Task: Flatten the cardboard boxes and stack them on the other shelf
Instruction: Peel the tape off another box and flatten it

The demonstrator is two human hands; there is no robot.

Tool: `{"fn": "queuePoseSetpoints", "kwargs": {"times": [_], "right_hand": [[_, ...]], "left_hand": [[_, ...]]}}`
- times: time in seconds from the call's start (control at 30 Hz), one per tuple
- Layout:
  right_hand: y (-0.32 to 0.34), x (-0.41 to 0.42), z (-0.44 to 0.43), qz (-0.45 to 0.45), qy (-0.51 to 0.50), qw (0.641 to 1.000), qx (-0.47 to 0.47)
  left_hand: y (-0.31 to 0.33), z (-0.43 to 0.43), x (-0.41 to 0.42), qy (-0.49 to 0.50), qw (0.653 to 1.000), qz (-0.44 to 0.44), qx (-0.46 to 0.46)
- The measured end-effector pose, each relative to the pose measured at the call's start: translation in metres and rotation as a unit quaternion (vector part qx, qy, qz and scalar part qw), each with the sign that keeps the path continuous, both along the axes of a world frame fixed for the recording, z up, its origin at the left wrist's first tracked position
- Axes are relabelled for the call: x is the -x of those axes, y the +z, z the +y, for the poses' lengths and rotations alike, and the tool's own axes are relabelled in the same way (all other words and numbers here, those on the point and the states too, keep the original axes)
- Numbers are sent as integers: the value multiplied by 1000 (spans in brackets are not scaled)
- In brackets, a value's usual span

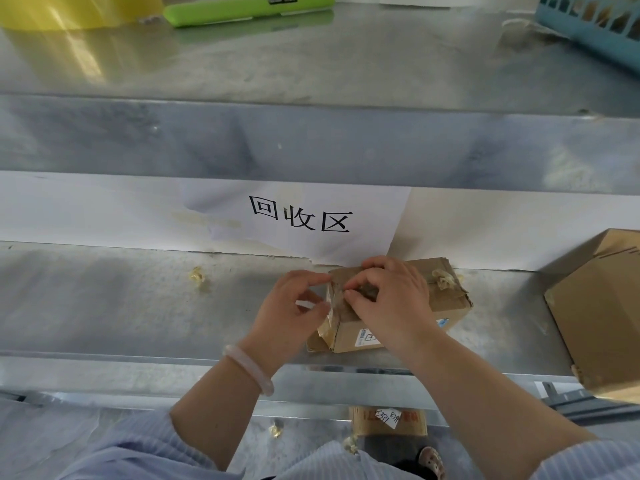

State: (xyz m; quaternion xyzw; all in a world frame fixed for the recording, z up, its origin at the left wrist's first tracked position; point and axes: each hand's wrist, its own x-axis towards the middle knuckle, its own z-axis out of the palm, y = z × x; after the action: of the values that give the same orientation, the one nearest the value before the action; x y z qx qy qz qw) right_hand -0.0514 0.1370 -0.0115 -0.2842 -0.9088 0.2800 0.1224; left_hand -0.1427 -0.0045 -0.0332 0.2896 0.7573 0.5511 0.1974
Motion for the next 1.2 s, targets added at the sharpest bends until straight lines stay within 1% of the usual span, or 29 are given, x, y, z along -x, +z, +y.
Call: {"fn": "queuePoseSetpoints", "kwargs": {"times": [0.1, 0.23, 0.33, 0.47, 0.53, 0.67, 0.93, 1.03, 1.13, 1.2], "right_hand": [[-1, -1, 2, 4, 9, 1000, 3], [-1, -2, 2, -10, 21, 1000, -2], [0, 1, -2, -7, 2, 1000, -4], [3, 4, -4, -6, -8, 1000, 1], [4, 4, -4, -10, -8, 1000, 4], [5, 4, -3, -21, 0, 1000, 3], [7, -9, 4, -5, 31, 998, 55], [8, -14, 6, 10, 11, 995, 98], [9, -15, 11, 38, -39, 989, 135], [9, -16, 14, 47, -56, 989, 129]], "left_hand": [[-2, 2, -5, -22, 999, 39, -4], [-4, 2, -4, -24, 995, 92, 30], [-6, -1, -2, -46, 992, 107, 40], [-9, -3, 1, -48, 988, 137, 57], [-11, -2, 3, -60, 987, 137, 54], [-13, 6, 4, -82, 990, 99, 57], [-17, 9, 6, -76, 987, 128, 52], [-16, 8, 5, -81, 988, 122, 47], [-16, 6, 5, -82, 991, 103, 36], [-17, 8, 3, -77, 992, 95, 30]]}}
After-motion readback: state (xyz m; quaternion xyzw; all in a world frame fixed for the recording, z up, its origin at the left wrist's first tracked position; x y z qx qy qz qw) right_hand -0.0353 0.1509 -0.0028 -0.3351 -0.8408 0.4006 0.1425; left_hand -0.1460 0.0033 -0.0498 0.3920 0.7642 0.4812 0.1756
